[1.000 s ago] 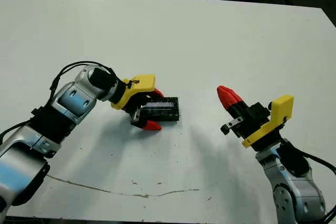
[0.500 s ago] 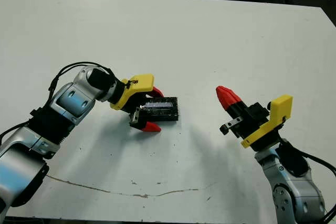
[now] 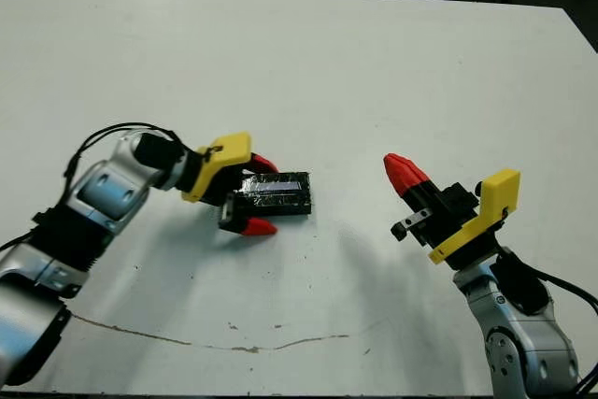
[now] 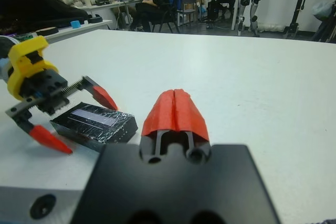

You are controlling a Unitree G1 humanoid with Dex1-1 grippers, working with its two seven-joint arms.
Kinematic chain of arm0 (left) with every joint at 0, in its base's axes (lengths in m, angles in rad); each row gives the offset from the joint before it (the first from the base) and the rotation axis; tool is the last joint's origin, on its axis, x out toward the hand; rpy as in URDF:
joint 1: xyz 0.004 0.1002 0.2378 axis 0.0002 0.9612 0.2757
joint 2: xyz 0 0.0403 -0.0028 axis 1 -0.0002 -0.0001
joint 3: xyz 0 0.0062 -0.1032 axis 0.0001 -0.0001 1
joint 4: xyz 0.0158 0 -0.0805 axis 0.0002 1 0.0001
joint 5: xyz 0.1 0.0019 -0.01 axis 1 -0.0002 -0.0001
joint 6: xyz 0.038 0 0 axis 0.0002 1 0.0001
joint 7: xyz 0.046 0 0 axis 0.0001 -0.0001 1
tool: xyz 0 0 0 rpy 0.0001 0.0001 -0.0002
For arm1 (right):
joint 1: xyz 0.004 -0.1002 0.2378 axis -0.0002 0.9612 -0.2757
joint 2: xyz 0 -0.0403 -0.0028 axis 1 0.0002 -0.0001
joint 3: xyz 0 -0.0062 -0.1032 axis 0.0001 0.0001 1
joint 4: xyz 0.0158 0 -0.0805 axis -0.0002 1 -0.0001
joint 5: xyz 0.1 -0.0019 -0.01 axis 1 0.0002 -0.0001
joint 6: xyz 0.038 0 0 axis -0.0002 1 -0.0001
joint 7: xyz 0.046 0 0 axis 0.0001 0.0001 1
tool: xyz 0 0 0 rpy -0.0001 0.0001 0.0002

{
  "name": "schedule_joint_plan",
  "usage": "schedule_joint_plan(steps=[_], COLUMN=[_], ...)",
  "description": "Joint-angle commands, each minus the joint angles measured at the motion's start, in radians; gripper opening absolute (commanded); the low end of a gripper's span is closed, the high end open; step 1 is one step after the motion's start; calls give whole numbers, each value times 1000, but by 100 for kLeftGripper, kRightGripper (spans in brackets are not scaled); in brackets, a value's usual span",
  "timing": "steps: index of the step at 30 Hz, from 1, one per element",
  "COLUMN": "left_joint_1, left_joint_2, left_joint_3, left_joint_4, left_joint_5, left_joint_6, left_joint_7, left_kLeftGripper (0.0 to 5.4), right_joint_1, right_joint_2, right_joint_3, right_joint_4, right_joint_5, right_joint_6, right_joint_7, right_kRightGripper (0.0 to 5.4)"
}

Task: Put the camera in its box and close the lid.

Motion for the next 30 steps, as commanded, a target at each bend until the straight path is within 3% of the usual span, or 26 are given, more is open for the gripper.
schedule_joint_plan(steps=[1, 14, 19, 24, 26, 30], left_joint_1=[52, 83, 82, 105, 117, 172], left_joint_2=[73, 212, 287, 343, 354, 231], left_joint_3=[1, -4, 5, 114, 148, 320], left_joint_4=[19, 15, -74, -139, -190, -276], left_joint_5=[41, 75, 95, 11, 7, -93], left_joint_6=[30, -43, 24, 21, 66, 229], left_joint_7=[21, 14, 15, 0, 33, 238], left_kLeftGripper=[538, 538, 538, 538, 538, 501], right_joint_1=[11, 12, 9, 5, 3, 4], right_joint_2=[-11, -13, -11, -10, -9, -10], right_joint_3=[-5, 2, 0, 0, 3, 11], right_joint_4=[-1, -5, 6, 10, 12, 4], right_joint_5=[2, -15, -12, -4, -8, -19], right_joint_6=[16, 11, -1, 7, 2, 9], right_joint_7=[-3, -8, 7, 8, 10, 0], right_kRightGripper=[0, 0, 0, 0, 0, 0])
